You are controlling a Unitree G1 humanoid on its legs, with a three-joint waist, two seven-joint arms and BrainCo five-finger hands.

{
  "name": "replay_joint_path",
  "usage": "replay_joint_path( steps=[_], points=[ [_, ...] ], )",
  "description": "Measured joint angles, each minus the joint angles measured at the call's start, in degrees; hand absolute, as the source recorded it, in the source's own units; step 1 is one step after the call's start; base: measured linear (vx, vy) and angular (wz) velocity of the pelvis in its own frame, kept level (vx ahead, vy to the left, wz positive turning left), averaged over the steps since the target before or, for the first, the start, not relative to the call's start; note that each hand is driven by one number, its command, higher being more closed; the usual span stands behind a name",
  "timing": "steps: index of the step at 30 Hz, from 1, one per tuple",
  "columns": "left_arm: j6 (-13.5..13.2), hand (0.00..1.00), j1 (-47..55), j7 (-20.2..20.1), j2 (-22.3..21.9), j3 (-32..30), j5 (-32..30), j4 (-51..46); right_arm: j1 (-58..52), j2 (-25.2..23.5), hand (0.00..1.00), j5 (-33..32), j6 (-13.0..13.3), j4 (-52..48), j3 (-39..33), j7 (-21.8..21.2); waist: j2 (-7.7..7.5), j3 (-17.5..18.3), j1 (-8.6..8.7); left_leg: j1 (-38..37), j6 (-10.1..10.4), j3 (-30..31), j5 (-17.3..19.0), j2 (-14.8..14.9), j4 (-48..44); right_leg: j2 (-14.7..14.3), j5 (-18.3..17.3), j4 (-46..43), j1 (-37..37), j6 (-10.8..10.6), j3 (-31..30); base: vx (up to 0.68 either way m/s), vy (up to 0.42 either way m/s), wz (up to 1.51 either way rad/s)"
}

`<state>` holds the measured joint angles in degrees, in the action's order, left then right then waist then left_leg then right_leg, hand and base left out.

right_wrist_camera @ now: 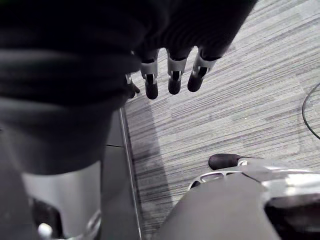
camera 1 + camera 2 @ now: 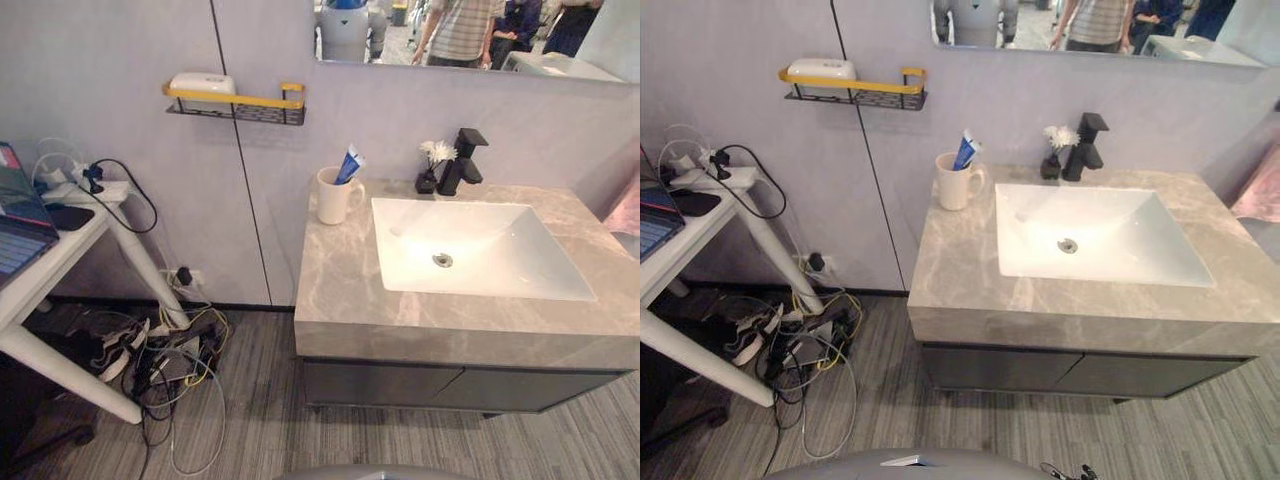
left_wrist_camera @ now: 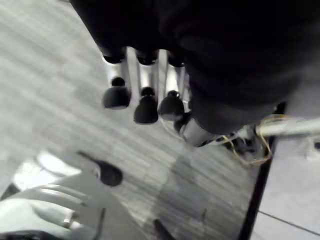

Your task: Organize washtable

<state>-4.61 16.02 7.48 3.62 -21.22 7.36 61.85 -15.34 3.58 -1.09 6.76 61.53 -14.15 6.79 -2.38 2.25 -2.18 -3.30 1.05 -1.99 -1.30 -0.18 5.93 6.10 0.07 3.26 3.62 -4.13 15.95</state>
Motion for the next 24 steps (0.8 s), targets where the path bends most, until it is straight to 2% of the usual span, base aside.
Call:
replay_joint_path(
  steps=[5, 9, 16, 20, 23, 24],
  points=[
    [1.0, 0.00, -0.5, -3.4, -0.4, -0.2, 2.4, 1.2, 0.7, 0.3, 0.00, 0.0, -0.2, 2.0, 0.0, -0.5, 0.36, -0.1, 0.19, -0.7, 0.0, -1.1, 0.5, 0.0, 0.0, 0.0, 0.0, 0.1, 0.2, -0.1, -1.0, 0.01, 0.006, -0.12],
    [0.7, 0.00, -1.4, -5.6, 0.4, 3.2, 3.4, 1.6, 0.8, 0.5, 0.00, 0.0, -1.1, 2.3, 0.0, -0.7, 0.57, -0.3, 0.35, -1.1, 0.0, -1.3, 0.9, 0.0, 0.0, 0.0, -0.1, 0.1, 0.6, -0.3, -1.1, 0.04, -0.008, -0.03],
    [0.2, 0.00, -2.9, -5.8, 2.3, 10.0, 3.4, 3.3, 2.2, 1.2, 0.00, 0.0, -1.2, 3.9, 0.4, -1.3, 0.94, -1.4, 0.43, -2.1, -0.2, -0.9, 0.8, -0.1, -0.4, 0.0, -0.3, -0.4, 1.5, -0.5, -0.9, 0.05, -0.015, 0.03],
    [0.2, 0.00, -3.0, -5.9, 2.5, 10.5, 3.2, 3.3, 2.6, 1.6, 0.00, 0.0, -1.2, 3.8, 1.4, -1.8, 0.81, -1.6, 0.49, -2.7, -0.2, -1.3, 1.0, 0.0, -0.5, 0.0, -0.6, -0.8, 1.4, -0.4, -1.3, 0.03, -0.004, -0.03],
    [0.5, 0.00, -2.9, -5.8, 2.6, 10.6, -0.4, 3.3, 3.8, 2.3, 0.00, 0.0, -1.1, 3.7, 3.5, -2.0, 1.01, -2.6, 0.10, -3.3, -0.2, -3.9, 1.5, 0.3, -0.6, -0.2, -0.8, -2.3, 0.4, -0.2, -4.0, -0.03, 0.025, -0.47],
    [0.6, 0.00, -3.0, -5.6, 2.8, 11.0, -4.0, 3.3, 4.4, 2.5, 0.00, 0.0, -1.1, 3.7, 4.1, -2.0, 0.83, -3.0, 0.29, -2.7, -0.1, -4.9, 2.2, 0.4, -1.5, -0.2, -1.0, -3.2, -0.7, -0.3, -5.2, -0.10, 0.051, -0.55]
  ],
)
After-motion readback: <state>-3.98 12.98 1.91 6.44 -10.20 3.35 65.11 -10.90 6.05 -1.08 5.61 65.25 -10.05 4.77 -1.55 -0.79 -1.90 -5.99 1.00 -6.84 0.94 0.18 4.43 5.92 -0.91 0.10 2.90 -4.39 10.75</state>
